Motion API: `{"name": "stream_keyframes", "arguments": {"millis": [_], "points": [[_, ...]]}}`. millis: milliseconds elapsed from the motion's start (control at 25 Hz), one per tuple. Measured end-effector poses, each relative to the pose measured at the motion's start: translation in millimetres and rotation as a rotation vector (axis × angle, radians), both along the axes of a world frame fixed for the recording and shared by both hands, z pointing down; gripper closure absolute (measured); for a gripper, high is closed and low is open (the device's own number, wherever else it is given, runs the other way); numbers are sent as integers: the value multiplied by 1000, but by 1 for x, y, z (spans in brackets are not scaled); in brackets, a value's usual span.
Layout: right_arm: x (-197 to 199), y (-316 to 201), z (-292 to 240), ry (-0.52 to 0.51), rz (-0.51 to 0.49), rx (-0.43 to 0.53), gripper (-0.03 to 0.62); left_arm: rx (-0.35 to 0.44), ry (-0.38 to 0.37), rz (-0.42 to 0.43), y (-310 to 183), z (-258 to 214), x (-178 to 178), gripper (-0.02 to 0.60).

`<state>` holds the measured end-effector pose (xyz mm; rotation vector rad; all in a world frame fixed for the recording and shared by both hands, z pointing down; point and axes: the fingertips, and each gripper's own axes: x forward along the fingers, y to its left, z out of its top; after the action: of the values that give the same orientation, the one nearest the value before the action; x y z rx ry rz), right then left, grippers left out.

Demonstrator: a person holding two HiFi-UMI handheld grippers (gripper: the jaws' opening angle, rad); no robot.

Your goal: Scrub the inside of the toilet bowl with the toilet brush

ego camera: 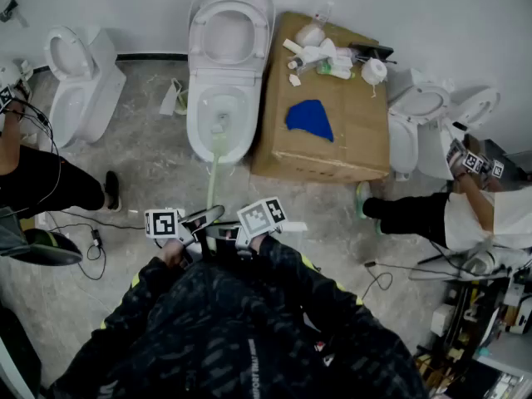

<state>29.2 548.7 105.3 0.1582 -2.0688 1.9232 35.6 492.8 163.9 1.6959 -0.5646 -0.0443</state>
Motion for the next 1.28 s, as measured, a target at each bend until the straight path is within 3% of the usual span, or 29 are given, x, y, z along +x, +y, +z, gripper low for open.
{"name": "stream_keyframes", "arguments": {"millis": [80, 200, 240, 320, 400, 440, 520, 600, 960, 1120, 1280], "points": [[-1, 1, -1, 0, -2, 0, 531, -27, 86, -17, 1, -33, 24, 528], [-2, 1, -1, 1, -6, 0, 531, -76, 286, -54, 1, -64, 46, 528], [-3, 1, -1, 1, -7, -1, 531, -77, 313, -58, 0, -67, 47, 528], [-5, 0, -3, 7, -12, -2, 531, -61, 267, -53, -1, -63, 41, 528], [-6, 0, -3, 19, -23, -1, 529, -31, 119, -28, 0, -47, 28, 528], [-6, 1, -3, 25, -26, 1, 528, -31, 118, -26, 0, -48, 29, 528], [-6, 1, -3, 31, -22, 4, 528, -62, 260, -50, 0, -64, 42, 528], [-5, 3, -1, 36, -16, 1, 528, -75, 315, -62, 2, -69, 47, 528], [-5, -9, 9, 53, -20, -15, 528, -84, 308, -62, -11, -60, 47, 528], [-5, -26, 14, 40, -26, -26, 528, -76, 193, -58, -27, -42, 37, 528], [-11, -54, 19, 34, -60, -35, 528, -98, 303, -101, -59, -52, 41, 528]]}}
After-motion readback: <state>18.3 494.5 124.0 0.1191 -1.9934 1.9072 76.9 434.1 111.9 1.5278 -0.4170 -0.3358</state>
